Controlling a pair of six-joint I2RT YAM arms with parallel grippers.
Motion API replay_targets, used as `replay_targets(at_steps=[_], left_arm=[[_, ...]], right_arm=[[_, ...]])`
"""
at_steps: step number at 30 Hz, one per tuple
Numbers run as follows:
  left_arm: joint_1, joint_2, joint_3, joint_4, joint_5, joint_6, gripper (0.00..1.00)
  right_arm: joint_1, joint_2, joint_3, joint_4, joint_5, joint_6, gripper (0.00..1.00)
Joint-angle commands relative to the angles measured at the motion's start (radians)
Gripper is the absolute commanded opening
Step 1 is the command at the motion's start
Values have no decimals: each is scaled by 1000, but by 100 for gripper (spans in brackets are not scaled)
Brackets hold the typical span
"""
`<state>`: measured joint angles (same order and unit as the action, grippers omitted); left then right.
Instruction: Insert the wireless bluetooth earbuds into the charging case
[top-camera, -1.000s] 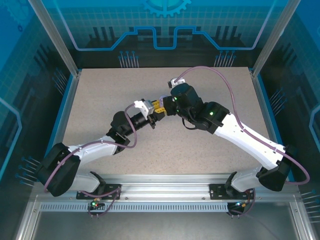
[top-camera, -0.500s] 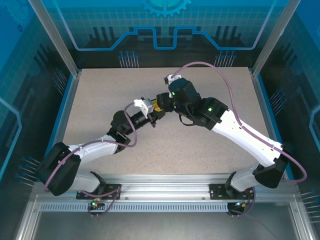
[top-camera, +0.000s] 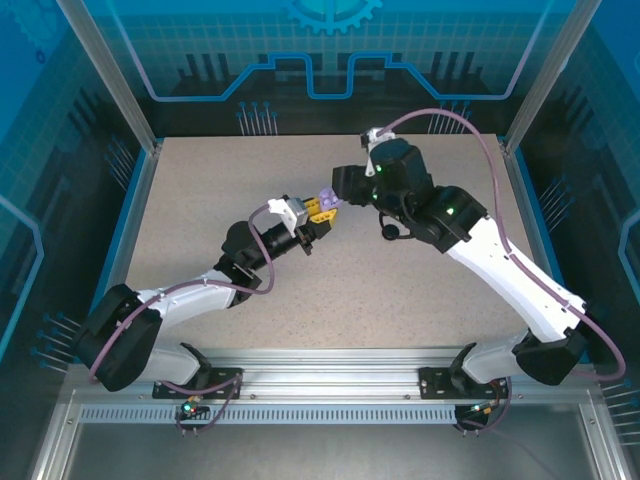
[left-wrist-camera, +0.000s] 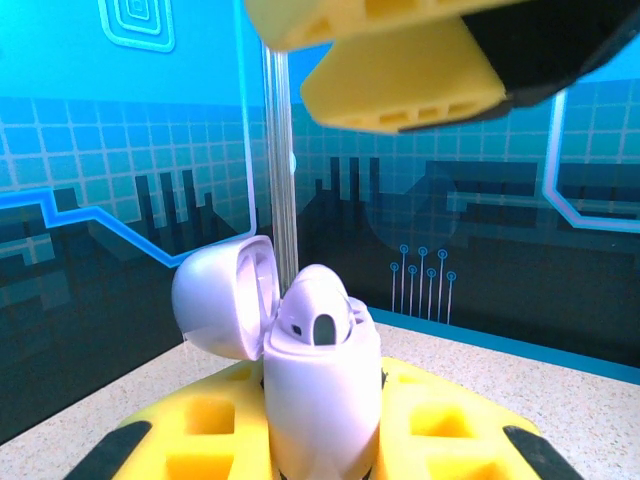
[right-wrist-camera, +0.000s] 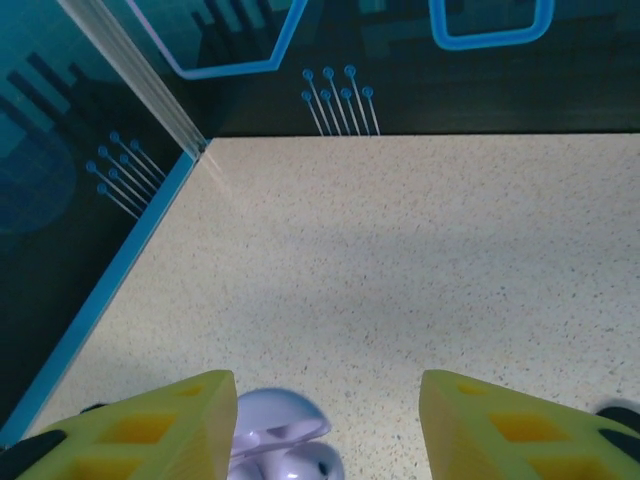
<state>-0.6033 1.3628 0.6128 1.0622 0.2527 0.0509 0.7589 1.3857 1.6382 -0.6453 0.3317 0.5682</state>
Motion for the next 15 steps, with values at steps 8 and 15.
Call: replay_targets(at_steps=[8, 15], left_arm=[[-6, 10, -5, -42, 105, -11, 0], [-14, 9, 4, -69, 104, -24, 0]], right_arm=[[-108, 201, 154, -163, -190, -77, 45], [-104, 276, 191, -192, -269, -101, 31]])
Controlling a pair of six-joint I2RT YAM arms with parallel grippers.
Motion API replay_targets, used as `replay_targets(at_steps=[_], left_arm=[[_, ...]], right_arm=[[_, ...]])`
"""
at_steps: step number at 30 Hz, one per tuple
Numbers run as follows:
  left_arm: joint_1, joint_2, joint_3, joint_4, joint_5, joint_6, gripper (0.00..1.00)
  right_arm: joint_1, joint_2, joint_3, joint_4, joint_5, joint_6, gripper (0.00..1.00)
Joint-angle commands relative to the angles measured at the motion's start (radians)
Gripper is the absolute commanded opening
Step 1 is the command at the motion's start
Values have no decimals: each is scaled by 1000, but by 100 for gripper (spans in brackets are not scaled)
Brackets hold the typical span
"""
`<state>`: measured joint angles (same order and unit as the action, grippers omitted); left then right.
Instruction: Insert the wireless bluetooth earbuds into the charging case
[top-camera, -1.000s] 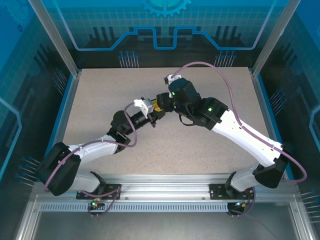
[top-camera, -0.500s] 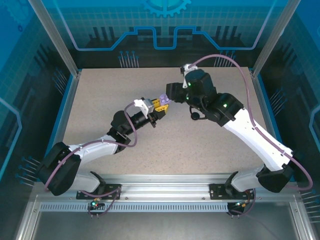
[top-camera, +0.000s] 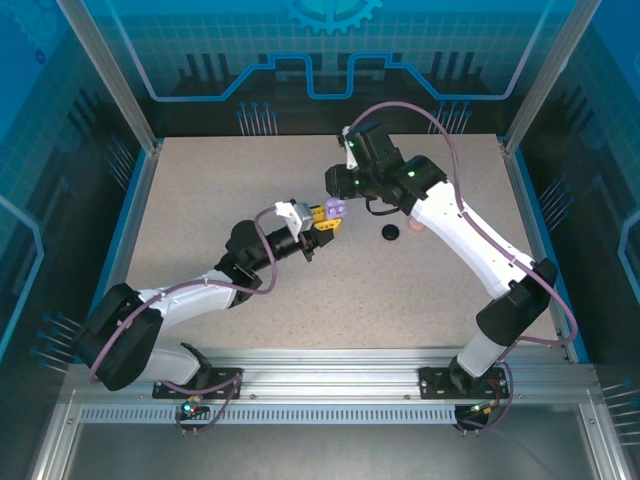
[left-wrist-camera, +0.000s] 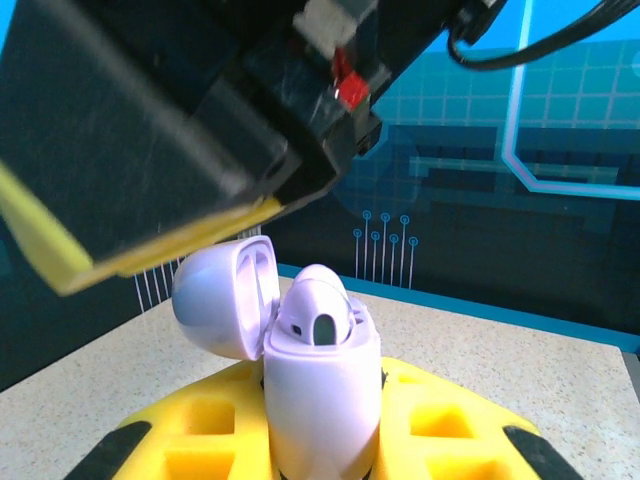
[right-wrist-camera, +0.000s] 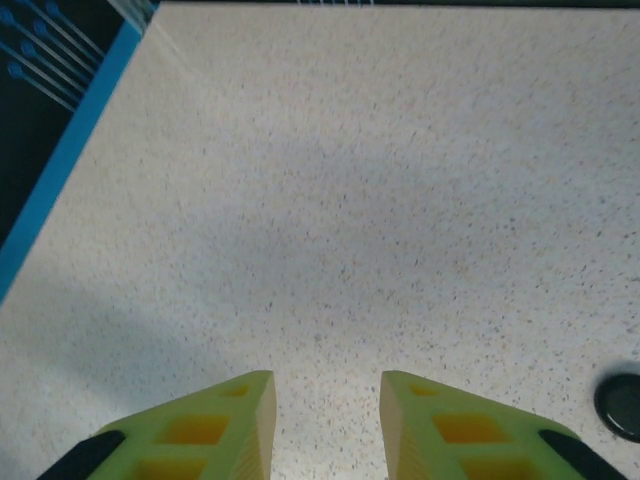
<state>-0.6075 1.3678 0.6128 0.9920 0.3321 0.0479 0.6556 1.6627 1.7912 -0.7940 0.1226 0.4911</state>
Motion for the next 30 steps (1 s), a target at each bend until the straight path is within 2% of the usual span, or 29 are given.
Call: replay_targets(at_steps=[1, 10, 15, 24, 30], left_arm=[[-9, 5, 7, -2, 19, -26, 0], [-10, 30, 33, 13, -53, -67, 0], [-10, 48, 47, 16, -57, -87, 0], [-12, 60, 29, 2, -90, -140, 0], [-15, 65, 1, -43, -153, -196, 0]], right_arm=[[5, -8, 25, -44, -59, -24, 30], [40, -179, -189, -13, -62, -5, 28], [30, -280, -291, 26, -33, 32, 28], [-62, -399, -395, 81, 38, 112, 44], [-93, -475, -566, 128, 55, 146, 53]])
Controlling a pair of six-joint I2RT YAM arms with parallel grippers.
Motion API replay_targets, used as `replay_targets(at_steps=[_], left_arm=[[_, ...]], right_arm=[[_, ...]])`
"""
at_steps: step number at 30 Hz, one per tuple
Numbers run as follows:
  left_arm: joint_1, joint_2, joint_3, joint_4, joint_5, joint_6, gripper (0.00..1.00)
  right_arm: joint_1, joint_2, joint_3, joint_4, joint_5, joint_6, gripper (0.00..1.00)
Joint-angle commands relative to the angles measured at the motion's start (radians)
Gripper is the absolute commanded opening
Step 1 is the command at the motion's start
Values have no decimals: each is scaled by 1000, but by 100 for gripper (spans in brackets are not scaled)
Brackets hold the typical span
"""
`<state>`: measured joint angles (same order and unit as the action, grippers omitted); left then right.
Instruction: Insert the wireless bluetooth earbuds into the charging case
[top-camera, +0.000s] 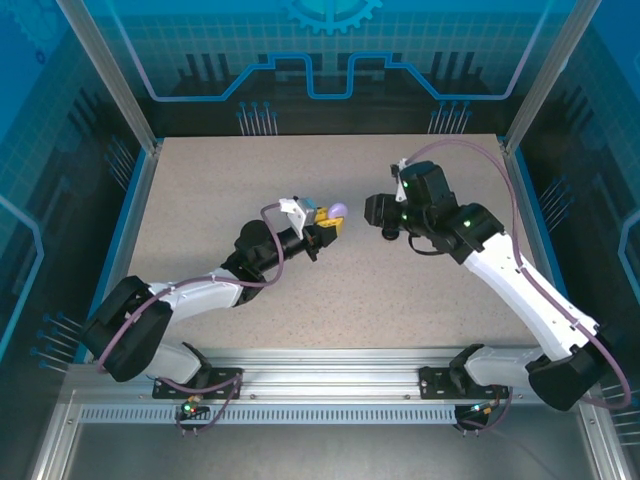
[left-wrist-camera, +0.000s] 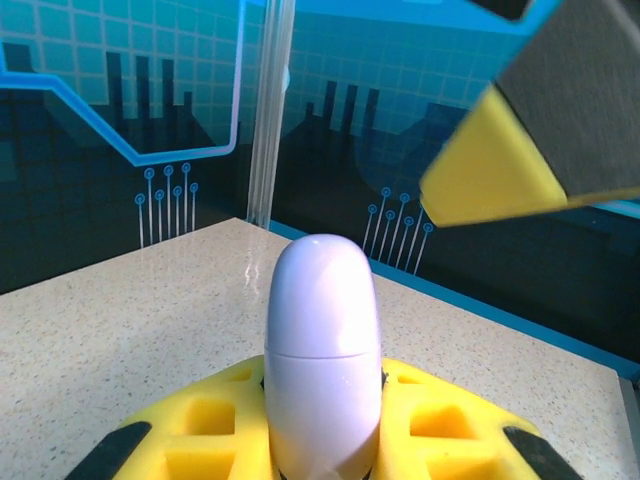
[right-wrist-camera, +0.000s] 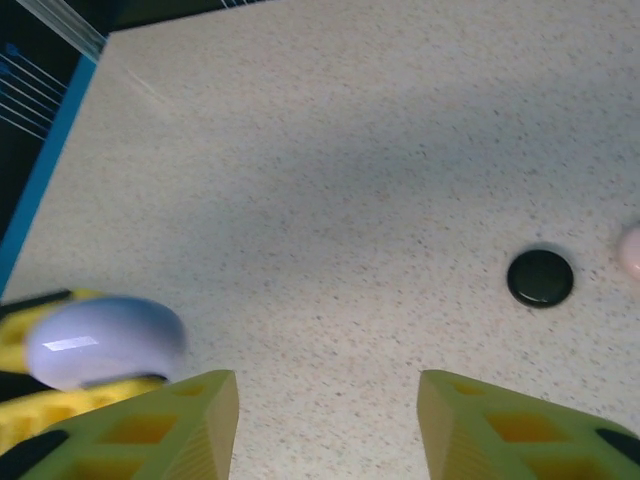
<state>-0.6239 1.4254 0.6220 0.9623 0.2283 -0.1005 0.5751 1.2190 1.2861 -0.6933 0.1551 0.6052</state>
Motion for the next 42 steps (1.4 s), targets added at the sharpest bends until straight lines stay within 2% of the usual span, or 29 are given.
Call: replay_targets(at_steps=[1, 7, 14, 24, 30, 34, 42], left_arm=[[3, 8, -11, -28, -63, -61, 0], [2, 25, -19, -131, -116, -165, 0], [1, 93, 19, -258, -184, -292, 0], [14, 264, 197, -486, -225, -390, 0], [57, 381, 269, -522, -200, -468, 0], [101, 453, 323, -553, -144, -526, 0], [133, 553, 440, -717, -100, -517, 0]], right_arm=[[-12, -47, -98, 37, 29, 42, 55], [-16, -136, -304, 91, 41, 90, 66], [-15, -218, -441, 96, 56, 125, 69], [-18, -259, -444, 61, 96, 103, 70], [-31, -274, -430, 44, 102, 92, 70], [-38, -276, -418, 41, 100, 87, 70], [-42, -272, -412, 28, 103, 81, 70]])
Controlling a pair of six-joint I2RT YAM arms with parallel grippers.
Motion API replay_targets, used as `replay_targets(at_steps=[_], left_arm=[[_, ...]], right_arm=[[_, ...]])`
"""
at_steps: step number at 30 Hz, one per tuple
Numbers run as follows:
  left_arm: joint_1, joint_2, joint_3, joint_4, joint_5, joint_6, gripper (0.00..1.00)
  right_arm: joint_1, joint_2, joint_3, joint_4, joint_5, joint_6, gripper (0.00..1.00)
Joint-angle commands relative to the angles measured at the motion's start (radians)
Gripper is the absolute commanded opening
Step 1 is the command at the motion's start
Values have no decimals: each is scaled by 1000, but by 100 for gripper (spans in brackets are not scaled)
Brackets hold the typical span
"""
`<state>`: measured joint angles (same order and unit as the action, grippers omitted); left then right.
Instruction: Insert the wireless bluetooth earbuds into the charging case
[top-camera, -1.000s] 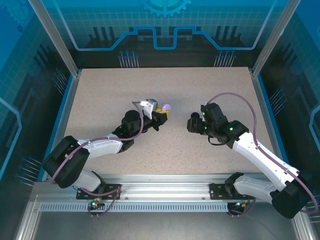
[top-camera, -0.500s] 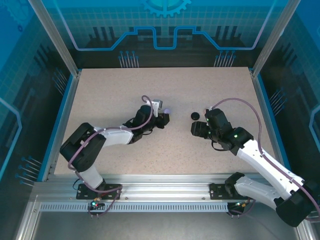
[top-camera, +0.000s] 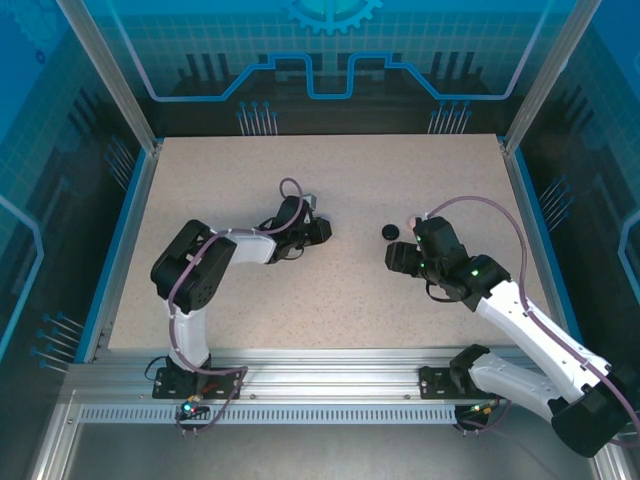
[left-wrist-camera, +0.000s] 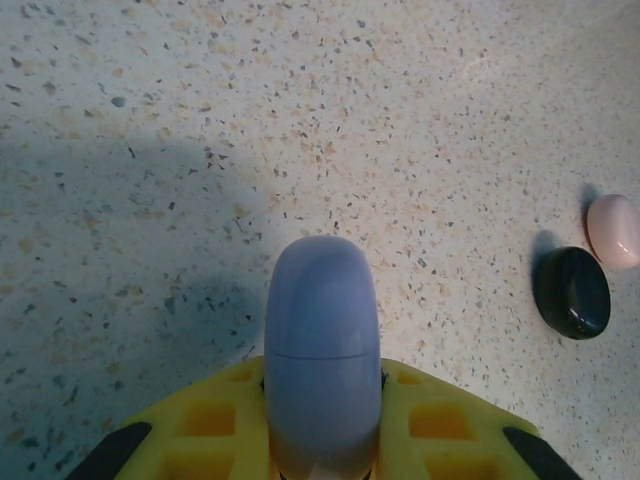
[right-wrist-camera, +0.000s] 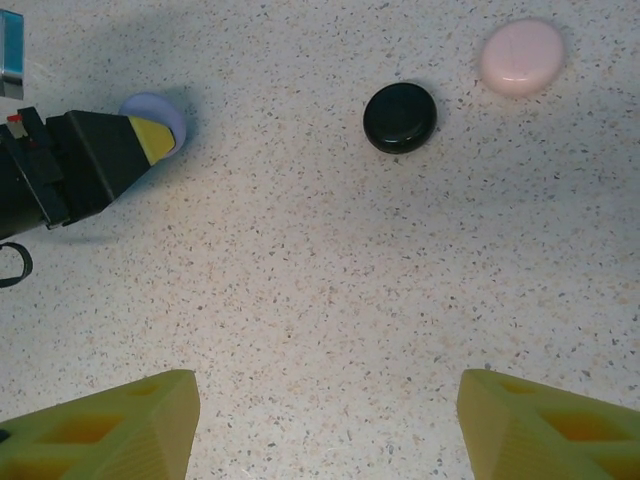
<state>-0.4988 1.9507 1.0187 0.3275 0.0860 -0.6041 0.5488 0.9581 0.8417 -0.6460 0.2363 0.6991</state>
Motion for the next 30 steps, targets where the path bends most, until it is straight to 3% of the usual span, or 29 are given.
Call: replay_targets(at_steps=[1, 9, 16, 22, 29, 30], left_arm=[[13, 37, 49, -93, 44, -16, 2], [43, 73, 69, -160, 60, -18, 16], [81, 31, 55, -222, 49, -5, 46], [128, -66, 16, -279, 15, 26, 61], [207, -248, -28, -355, -8, 103, 72], [213, -283, -37, -367, -24, 119, 80]], right_arm=[[-16, -12, 61, -23, 22, -14, 70], [-19, -12, 89, -40, 26, -22, 70], [-20, -9, 110, -50, 28, -27, 70], [-21, -10, 137, -75, 41, -35, 72], [-39, -28, 194, -136, 107, -70, 100], [-46, -29, 205, -142, 119, -83, 100]])
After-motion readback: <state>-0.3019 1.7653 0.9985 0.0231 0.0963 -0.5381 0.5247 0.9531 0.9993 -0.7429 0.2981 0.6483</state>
